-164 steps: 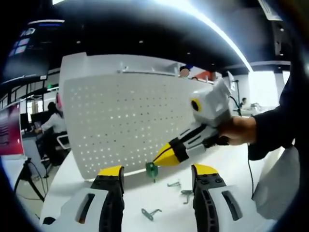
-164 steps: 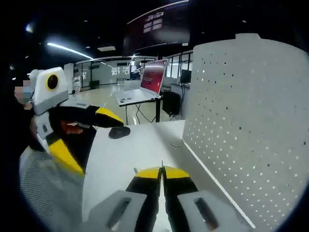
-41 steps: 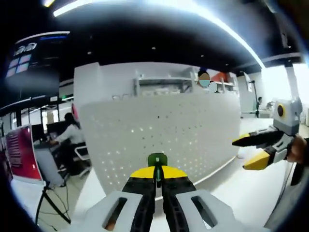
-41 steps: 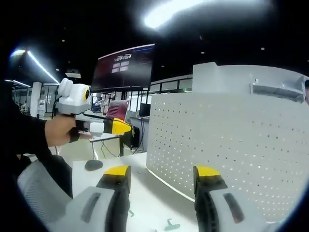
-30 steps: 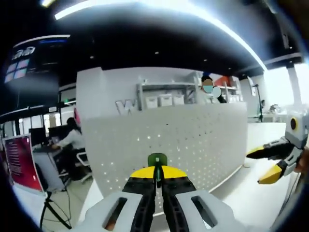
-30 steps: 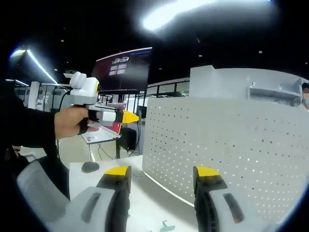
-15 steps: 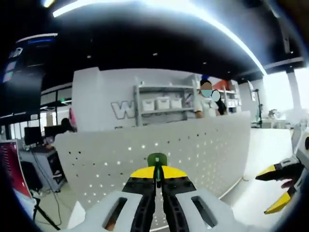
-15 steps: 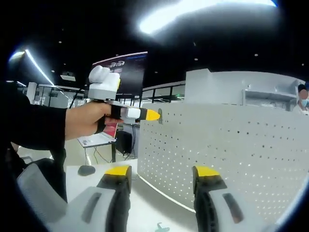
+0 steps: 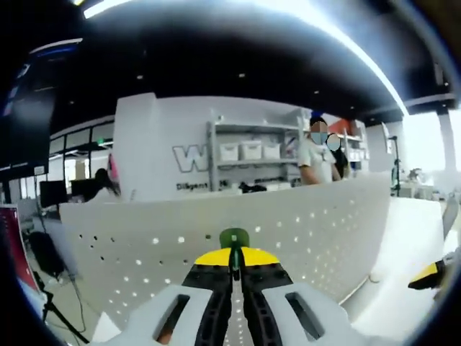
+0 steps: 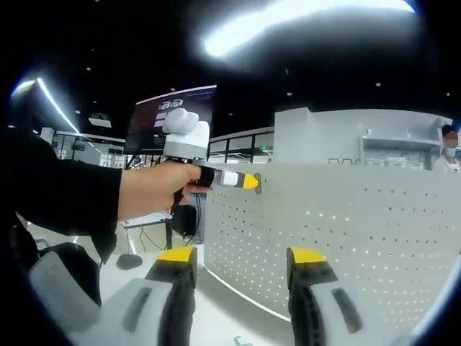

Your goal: Insert the hook assembly into the mounting plate slot until the hook locks in place.

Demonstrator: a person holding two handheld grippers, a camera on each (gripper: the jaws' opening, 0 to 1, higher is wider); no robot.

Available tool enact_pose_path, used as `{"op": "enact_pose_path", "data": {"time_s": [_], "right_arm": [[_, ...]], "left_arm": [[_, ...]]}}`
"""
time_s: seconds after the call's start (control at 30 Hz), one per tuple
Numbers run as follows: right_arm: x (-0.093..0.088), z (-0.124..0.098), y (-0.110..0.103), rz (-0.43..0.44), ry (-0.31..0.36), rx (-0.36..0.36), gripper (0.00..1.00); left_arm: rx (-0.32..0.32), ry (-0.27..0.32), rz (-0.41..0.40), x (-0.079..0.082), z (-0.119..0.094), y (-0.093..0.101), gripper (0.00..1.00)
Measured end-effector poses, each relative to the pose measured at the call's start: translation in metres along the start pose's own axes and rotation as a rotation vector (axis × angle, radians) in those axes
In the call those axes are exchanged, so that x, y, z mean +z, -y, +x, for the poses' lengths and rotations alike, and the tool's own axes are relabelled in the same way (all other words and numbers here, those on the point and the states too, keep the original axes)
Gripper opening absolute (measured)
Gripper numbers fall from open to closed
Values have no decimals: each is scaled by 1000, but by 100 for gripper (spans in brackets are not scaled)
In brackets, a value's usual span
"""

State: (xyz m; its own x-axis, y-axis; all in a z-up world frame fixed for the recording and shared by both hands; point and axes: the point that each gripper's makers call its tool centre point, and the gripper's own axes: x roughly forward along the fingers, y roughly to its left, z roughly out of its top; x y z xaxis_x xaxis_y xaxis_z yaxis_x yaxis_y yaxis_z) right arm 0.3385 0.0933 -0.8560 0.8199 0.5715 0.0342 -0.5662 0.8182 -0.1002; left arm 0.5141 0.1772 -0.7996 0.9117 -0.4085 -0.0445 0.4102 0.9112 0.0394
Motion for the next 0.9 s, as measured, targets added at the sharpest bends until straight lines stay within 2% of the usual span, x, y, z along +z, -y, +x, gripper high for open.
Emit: {"op": "enact_pose_path", "data": {"time_s": [0.4, 0.63, 0.9], "right_arm": [[5, -2, 2, 29, 19, 8, 47], [4, -1, -1, 37, 17, 23, 46], [3, 0, -4, 41, 11, 33, 46]], "left_arm": [[27, -21, 43, -7, 9, 0, 3], [47, -14, 47, -5, 7, -7, 3], [49, -10, 66, -3, 9, -6, 3]]}}
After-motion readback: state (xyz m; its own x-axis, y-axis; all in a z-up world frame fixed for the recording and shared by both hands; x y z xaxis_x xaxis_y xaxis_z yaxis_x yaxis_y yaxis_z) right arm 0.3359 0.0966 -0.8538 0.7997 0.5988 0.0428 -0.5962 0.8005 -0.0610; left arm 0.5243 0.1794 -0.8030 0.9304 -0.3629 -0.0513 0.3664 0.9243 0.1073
